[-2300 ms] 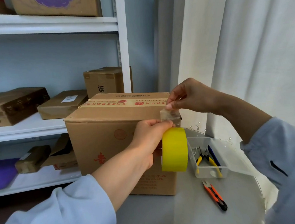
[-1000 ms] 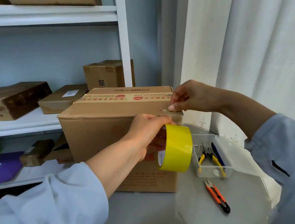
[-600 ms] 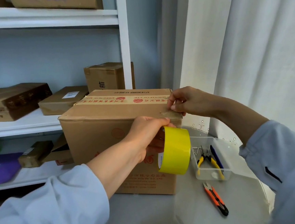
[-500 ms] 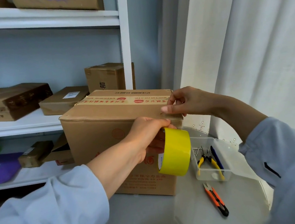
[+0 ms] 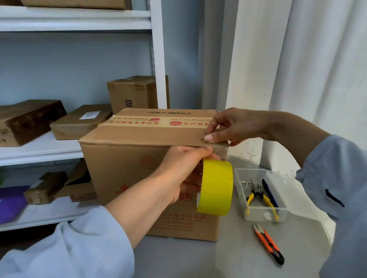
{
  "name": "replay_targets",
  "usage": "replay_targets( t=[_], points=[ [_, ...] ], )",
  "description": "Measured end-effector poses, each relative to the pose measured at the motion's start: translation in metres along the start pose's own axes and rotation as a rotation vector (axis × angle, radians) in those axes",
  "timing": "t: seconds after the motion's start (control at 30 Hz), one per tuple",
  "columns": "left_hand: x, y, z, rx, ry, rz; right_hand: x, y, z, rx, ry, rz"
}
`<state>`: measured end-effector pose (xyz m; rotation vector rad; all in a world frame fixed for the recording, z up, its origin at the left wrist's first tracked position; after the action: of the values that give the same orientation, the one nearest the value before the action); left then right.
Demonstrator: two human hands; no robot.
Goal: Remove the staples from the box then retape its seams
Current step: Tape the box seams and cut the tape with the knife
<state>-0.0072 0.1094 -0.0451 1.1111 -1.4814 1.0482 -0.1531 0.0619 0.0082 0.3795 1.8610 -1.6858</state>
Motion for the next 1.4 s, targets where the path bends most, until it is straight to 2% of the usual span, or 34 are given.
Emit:
replay_targets(
  t=[0.1,0.27,0.5,0.63,0.7,0.77,0.87,1.07,1.2,1.3,1.4],
  points=[
    [-0.003,0.001,0.0,0.012,0.005,0.008,0.001,0.0,-0.007,0.033,-0.004,0.067],
    [-0.003,0.005,-0.003,0.039,0.004,-0.04,0.008,0.001,-0.026,-0.017,-0.014,0.196],
    [-0.002,0.012,-0.011,0.069,-0.044,-0.104,0.001,0.012,-0.037,0.229,-0.061,0.192],
    [-0.001,0.02,-0.02,-0.002,-0.037,-0.164,0.013,0.013,-0.045,0.501,0.006,0.432],
    [0.0,0.027,-0.026,-0.013,-0.013,-0.157,0.023,0.017,-0.05,0.583,0.084,0.442],
    [-0.001,0.033,-0.029,0.017,0.019,-0.133,0.031,0.027,-0.053,0.553,0.148,0.389],
    [-0.003,0.039,-0.029,0.093,0.056,-0.127,0.029,0.037,-0.055,0.501,0.116,0.312],
    [-0.009,0.027,-0.023,0.179,0.062,-0.184,0.014,0.036,-0.06,0.534,-0.016,0.227],
    [-0.017,0.024,-0.022,0.165,0.045,-0.151,0.03,0.041,-0.059,0.637,0.078,0.317],
    [-0.021,0.023,-0.023,0.292,0.08,-0.064,0.047,0.051,-0.058,0.583,0.197,0.236],
    [-0.034,0.018,-0.021,0.539,0.117,-0.187,0.057,0.064,-0.057,0.459,0.257,0.166]
  ],
)
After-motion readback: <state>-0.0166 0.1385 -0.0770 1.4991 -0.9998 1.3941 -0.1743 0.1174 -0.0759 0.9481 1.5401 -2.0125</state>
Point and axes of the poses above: each hand's wrist, its own z-axis towards the middle knuckle, its own y-axis out of the palm, x = y × z, the point moved 3 cm from there along z, towards the middle knuckle, and after that the axes turned 4 degrees about x, right-handed, at the moved point
